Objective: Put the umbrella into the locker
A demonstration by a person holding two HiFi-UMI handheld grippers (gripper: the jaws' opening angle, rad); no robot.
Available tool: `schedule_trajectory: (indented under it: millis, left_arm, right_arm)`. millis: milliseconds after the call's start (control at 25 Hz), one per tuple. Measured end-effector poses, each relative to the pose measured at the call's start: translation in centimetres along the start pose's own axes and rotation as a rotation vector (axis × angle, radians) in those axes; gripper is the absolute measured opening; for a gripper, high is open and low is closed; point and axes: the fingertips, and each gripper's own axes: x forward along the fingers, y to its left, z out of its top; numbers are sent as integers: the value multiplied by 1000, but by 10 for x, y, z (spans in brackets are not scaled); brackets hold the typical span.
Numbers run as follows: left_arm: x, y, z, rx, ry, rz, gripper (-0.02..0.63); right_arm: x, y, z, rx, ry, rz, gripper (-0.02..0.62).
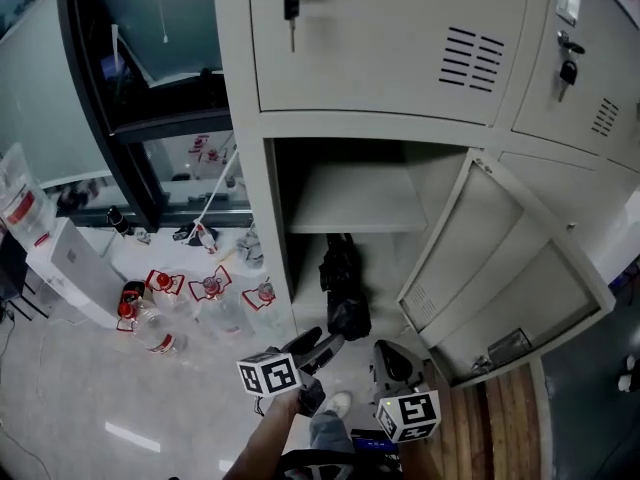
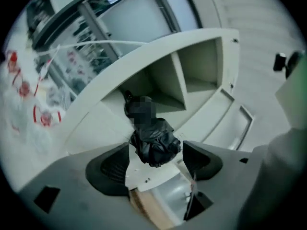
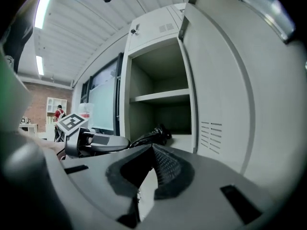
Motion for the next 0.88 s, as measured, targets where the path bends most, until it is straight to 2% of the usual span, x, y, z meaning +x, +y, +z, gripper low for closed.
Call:
schedule_trajectory:
  millis: [80, 120, 160, 200, 280, 560, 880]
  left_arm:
    - [-11, -7, 5, 141, -11, 70, 330]
    - [-17, -10, 8, 217, -27, 118, 263]
    - [-24, -12, 12, 297, -47, 170, 145]
    - [-31, -14, 16, 369, -65, 213, 62]
    - [-41, -20, 20, 432, -88, 246, 29]
    - [-59, -23, 15, 353, -106, 244, 17]
    - [-61, -28, 14, 335, -110, 231, 15]
  right_arm:
    - [-6, 6, 4, -9, -11, 5, 0]
    - [-8, 8, 5, -12, -16, 7, 0]
    - [-11, 11, 6, -16, -20, 9, 0]
    - [-14, 13, 7, -20, -23, 8, 0]
    - [-20, 15, 8, -28, -25, 3, 0]
    - [-39, 16, 9, -33, -34, -16, 0]
    - [-45, 17, 7, -25, -38, -28, 0]
